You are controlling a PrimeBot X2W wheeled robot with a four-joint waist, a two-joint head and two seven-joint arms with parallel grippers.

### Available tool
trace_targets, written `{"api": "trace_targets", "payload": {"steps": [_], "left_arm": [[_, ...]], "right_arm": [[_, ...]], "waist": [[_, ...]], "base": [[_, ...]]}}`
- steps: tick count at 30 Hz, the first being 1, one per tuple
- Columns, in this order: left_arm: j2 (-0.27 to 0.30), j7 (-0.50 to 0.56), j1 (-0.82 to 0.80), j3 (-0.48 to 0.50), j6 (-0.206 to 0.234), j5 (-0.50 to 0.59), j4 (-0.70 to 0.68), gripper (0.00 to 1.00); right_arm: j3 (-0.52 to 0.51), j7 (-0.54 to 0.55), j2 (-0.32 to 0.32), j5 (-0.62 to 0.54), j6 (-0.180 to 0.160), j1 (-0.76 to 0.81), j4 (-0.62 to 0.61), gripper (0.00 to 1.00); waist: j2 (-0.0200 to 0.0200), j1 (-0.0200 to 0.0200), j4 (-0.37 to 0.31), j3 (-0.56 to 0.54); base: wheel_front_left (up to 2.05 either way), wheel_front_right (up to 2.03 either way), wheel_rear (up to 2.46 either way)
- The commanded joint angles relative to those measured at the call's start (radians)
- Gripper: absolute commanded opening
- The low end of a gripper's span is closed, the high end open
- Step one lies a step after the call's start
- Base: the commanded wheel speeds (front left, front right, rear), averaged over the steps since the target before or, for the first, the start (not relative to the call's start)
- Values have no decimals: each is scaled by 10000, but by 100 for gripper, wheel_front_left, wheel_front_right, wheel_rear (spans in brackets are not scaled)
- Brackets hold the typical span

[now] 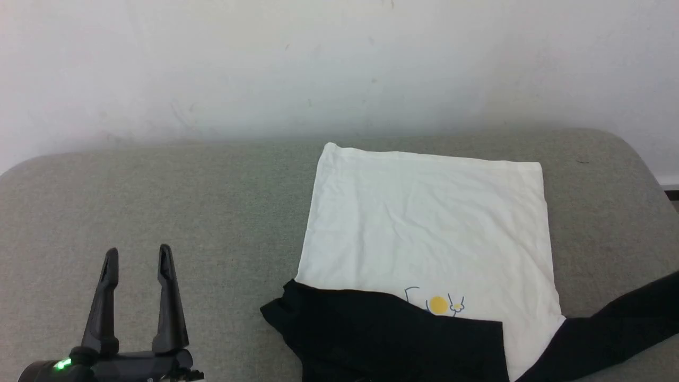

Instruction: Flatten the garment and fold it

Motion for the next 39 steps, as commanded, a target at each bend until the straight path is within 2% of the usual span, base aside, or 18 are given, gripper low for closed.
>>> {"api": "trace_targets", "payload": {"steps": [1,10,16,20,26,33,34,39], "left_arm": [[35,-47,112,56,61,-14,-75,100],[51,-47,68,32,155,-23,-228,100],[23,-47,-133,-74,168,-48,-220,100],[-9,-47,-286,-153,180,-72,-176,100],[-66,-47,-479,-252,206,-111,-84,100],[-119,-47,-614,-319,191,-137,38,100],[-119,-47,-614,-319,191,-137,38,100],[-147,-47,-620,-329,186,-140,114,100]], "right_arm": [[442,-58,131,77,-7,105,-259,0],[4019,41,922,-20,-7,-365,-1381,0],[6551,47,1386,-44,-7,-1096,-1100,0],[7894,-162,1623,67,-7,-1537,-357,0],[9224,-751,2076,-103,-7,-2051,1293,0],[10377,-1269,2639,-215,-7,-2443,3536,0],[10377,-1269,2639,-215,-7,-2443,3536,0],[10889,-1267,2967,-324,-7,-2672,5149,0]], "waist": [[0,1,49,-19],[0,1,328,275],[0,1,659,535],[0,1,962,724],[0,1,1469,1004],[0,1,1982,1152],[0,1,1982,1152],[0,1,2133,1106]], "base": [[0,0,0],[0,0,0],[0,0,0],[0,0,0],[0,0,0],[0,0,0],[0,0,0],[0,0,0]]}}
